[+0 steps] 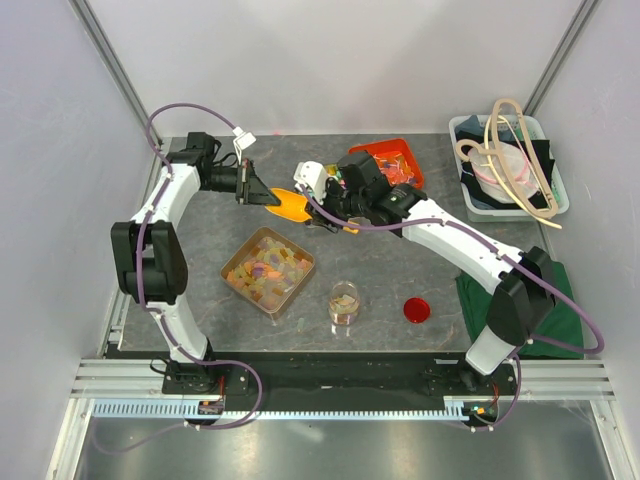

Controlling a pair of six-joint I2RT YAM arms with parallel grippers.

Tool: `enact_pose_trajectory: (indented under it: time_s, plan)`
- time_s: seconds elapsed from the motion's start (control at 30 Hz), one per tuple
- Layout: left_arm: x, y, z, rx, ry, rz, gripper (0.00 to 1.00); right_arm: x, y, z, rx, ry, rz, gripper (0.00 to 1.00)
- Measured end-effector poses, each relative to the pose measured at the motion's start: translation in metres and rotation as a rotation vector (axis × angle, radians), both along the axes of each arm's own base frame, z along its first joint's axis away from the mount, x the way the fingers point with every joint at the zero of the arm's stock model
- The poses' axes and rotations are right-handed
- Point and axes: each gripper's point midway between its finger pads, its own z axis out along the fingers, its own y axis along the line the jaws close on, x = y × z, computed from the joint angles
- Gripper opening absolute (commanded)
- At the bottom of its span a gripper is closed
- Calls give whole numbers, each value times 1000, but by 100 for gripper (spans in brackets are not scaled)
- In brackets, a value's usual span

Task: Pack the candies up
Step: Adjust the spatula.

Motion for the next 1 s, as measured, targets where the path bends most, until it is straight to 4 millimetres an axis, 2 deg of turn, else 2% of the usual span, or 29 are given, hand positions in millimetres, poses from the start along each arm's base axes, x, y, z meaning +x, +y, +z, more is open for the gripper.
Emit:
enact_pose_trajectory:
  time_s: [0.33, 0.5, 0.57, 0.63, 0.67, 0.7, 0.73, 0.83, 0.87, 0.9, 0.97, 1.0]
  plan:
    - [-5, -4, 9, -69, 35, -27, 2, 5, 3, 2, 22, -19, -12, 48]
    - [-6, -5, 13, -84, 41, -33, 2, 6, 3, 1, 19, -26, -19, 45]
    - [-5, -5, 14, -87, 36, -33, 2, 7, 4, 1, 21, -32, -20, 41]
    - [-5, -4, 14, -88, 33, -31, 2, 6, 5, 2, 22, -34, -19, 30]
    - [-5, -4, 14, -88, 35, -31, 2, 6, 5, 2, 21, -35, -20, 11]
    - [-5, -3, 14, -88, 39, -29, 2, 6, 5, 2, 21, -37, -21, 4]
    - [-5, -3, 14, -88, 41, -29, 2, 6, 5, 2, 21, -36, -20, 0]
    - [-5, -3, 14, -87, 42, -28, 2, 5, 6, 1, 18, -38, -19, 0]
    - [-5, -3, 14, -86, 42, -28, 7, 5, 6, 1, 18, -38, -19, 0]
    - [-5, -3, 13, -85, 42, -28, 21, 6, 6, 1, 17, -38, -19, 0]
    - [-4, -2, 12, -80, 40, -26, 40, 6, 6, 0, 15, -36, -21, 0]
    - [-4, -2, 11, -78, 39, -26, 54, 6, 6, -1, 14, -35, -22, 0]
